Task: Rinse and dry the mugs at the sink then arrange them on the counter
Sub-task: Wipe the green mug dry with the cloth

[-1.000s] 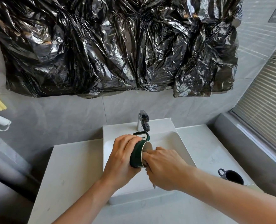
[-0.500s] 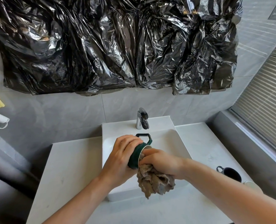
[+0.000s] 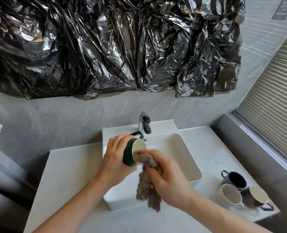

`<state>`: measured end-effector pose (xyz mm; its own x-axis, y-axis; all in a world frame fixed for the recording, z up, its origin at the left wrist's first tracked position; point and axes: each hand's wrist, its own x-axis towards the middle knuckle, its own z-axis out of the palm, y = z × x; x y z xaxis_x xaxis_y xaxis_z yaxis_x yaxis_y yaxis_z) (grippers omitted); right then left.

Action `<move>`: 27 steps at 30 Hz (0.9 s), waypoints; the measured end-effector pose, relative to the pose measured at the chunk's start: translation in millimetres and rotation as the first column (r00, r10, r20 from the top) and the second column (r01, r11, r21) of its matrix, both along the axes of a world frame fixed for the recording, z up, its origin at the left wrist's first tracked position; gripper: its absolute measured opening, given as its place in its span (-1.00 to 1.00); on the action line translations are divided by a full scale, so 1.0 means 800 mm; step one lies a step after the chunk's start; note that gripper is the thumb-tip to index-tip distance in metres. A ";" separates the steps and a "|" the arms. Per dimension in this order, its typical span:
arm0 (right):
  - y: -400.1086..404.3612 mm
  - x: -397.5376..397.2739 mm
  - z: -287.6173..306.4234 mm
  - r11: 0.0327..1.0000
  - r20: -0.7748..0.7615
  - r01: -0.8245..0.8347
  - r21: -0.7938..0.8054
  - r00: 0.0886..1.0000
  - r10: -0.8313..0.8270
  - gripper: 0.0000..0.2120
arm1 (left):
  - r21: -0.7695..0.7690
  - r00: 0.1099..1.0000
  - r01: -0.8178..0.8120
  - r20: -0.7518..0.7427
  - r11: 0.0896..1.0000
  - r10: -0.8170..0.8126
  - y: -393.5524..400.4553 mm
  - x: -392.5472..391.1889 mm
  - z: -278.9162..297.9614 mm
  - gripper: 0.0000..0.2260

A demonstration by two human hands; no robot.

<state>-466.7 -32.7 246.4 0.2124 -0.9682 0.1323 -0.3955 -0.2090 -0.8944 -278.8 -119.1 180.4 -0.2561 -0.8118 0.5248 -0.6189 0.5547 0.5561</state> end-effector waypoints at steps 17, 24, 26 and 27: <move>-0.047 0.032 -0.054 0.974 0.550 0.196 0.113 0.804 -0.225 -0.66 | 0.513 0.710 0.254 -0.674 0.820 0.203 0.037 -0.030 0.010 -0.33; -0.026 0.036 -0.066 0.969 0.454 0.241 0.053 0.858 -0.238 -0.68 | 0.592 0.467 0.538 -0.802 0.600 0.372 0.041 -0.030 0.020 -0.54; -0.024 0.037 -0.070 0.965 0.455 0.255 0.054 0.854 -0.251 -0.68 | 0.613 0.443 0.575 -0.790 0.542 0.424 0.042 -0.032 0.022 -0.61; -0.022 0.040 -0.071 0.962 0.460 0.268 0.057 0.848 -0.264 -0.67 | 0.625 0.423 0.588 -0.779 0.513 0.463 0.043 -0.035 0.023 -0.62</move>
<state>-434.7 -50.4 189.6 -0.1404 -0.9772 0.1595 0.0174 -0.1635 -0.9864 -306.7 -84.8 198.6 -0.2239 -0.9145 -0.3369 0.4473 -0.4036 0.7981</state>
